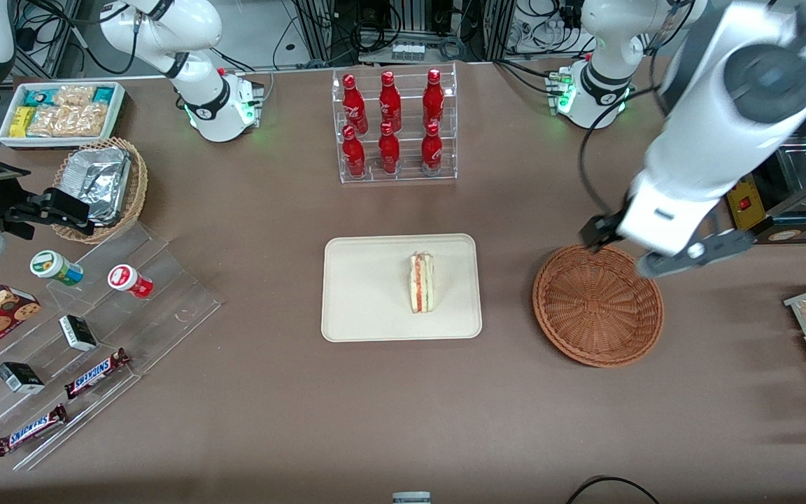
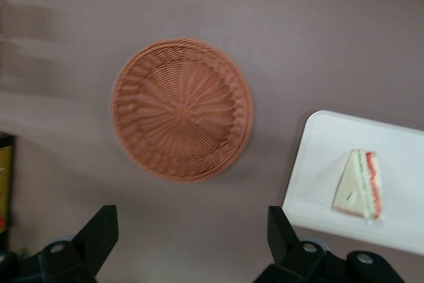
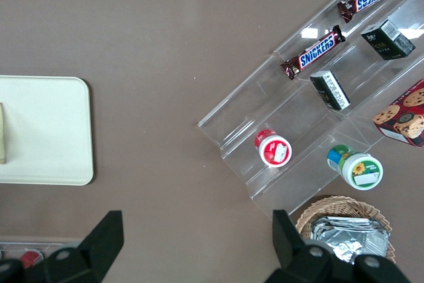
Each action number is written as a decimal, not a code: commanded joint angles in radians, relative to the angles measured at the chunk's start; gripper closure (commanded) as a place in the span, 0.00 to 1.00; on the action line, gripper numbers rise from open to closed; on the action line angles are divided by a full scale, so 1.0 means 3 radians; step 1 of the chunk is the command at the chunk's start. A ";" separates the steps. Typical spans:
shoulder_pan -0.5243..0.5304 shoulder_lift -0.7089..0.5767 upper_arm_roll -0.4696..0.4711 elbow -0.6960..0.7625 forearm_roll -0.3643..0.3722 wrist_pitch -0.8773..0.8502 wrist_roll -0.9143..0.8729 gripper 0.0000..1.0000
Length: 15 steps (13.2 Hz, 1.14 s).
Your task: Place sandwich from basket to tray
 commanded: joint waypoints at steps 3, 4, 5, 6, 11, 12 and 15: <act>0.0399 -0.0565 -0.0004 -0.0272 -0.0293 -0.0405 0.0778 0.01; 0.0552 -0.0662 -0.0004 -0.0349 -0.0451 -0.0395 0.0911 0.01; 0.0645 -0.0749 -0.0004 -0.0441 -0.0585 -0.0370 0.1014 0.01; 0.0696 -0.0780 -0.0004 -0.0472 -0.0626 -0.0375 0.1106 0.01; 0.0892 -0.0949 0.0245 -0.0595 -0.0662 -0.0436 0.1765 0.01; 0.0588 -0.0954 0.0581 -0.0590 -0.0693 -0.0436 0.1787 0.01; -0.0365 -0.0975 0.1743 -0.0595 -0.0775 -0.0421 0.1863 0.01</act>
